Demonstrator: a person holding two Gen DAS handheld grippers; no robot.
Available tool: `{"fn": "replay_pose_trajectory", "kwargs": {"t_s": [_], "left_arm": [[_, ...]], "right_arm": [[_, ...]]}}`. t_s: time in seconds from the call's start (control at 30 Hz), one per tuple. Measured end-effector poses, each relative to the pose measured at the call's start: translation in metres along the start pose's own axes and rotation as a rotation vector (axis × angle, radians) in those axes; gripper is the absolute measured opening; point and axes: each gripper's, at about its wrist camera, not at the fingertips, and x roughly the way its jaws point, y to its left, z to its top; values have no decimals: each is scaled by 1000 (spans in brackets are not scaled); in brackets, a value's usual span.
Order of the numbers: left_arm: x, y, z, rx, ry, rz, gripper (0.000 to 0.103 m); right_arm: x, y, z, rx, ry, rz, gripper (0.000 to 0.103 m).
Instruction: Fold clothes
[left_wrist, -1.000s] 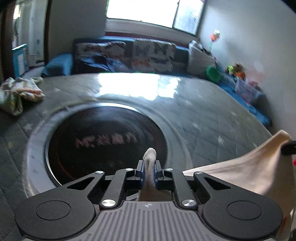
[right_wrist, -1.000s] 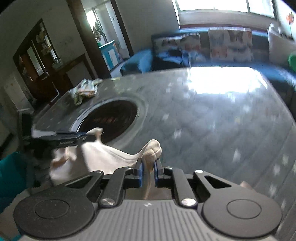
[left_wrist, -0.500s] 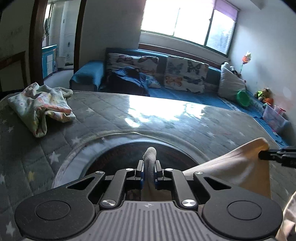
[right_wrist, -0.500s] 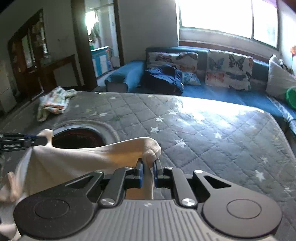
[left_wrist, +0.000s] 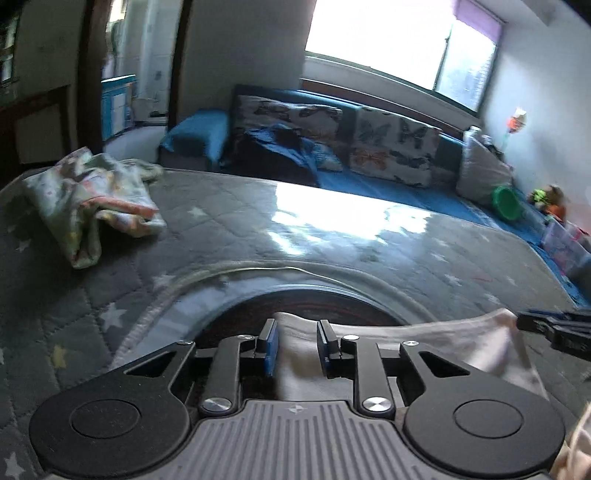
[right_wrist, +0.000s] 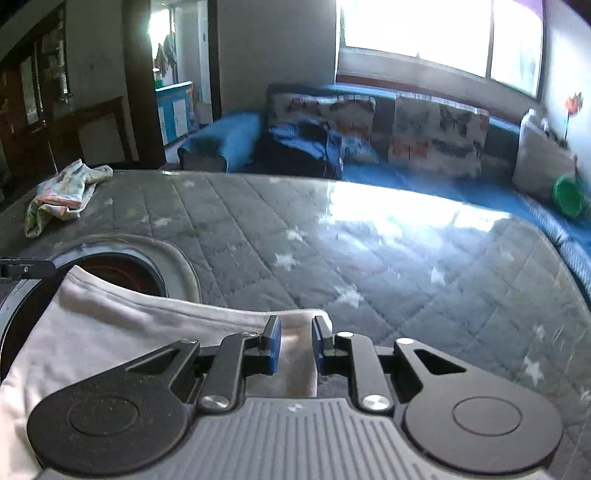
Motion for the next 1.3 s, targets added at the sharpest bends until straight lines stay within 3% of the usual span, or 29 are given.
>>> {"fn": "replay_pose_trajectory", "kwargs": {"t_s": [0.13,0.33,0.4,0.57,0.73,0.83,0.9,1.1,1.3], "left_arm": [[7,-23,-6,41,39,-60,27],[29,-39,-8,85,74,-27,27],[35,-38,-7,90,83,0,27],[47,-33,-3,122,67,69,28],[51,-31,0,123,61,77,31],[52,-30,1,121,57,75,33],[52,-29,0,123,55,73,33],[51,-30,4,115,64,75,42],[37,-55,1,142,71,24,43]], "right_arm": [[12,7,1,-7,62,83,18],[31,13,1,-18,81,74,21],[36,12,3,-12,76,71,31],[46,11,11,-12,69,55,37],[39,29,10,-92,66,132,49],[48,43,9,-147,63,114,55],[55,46,12,-148,47,99,64],[59,34,23,-98,69,105,65],[22,30,9,-140,96,156,65]]}}
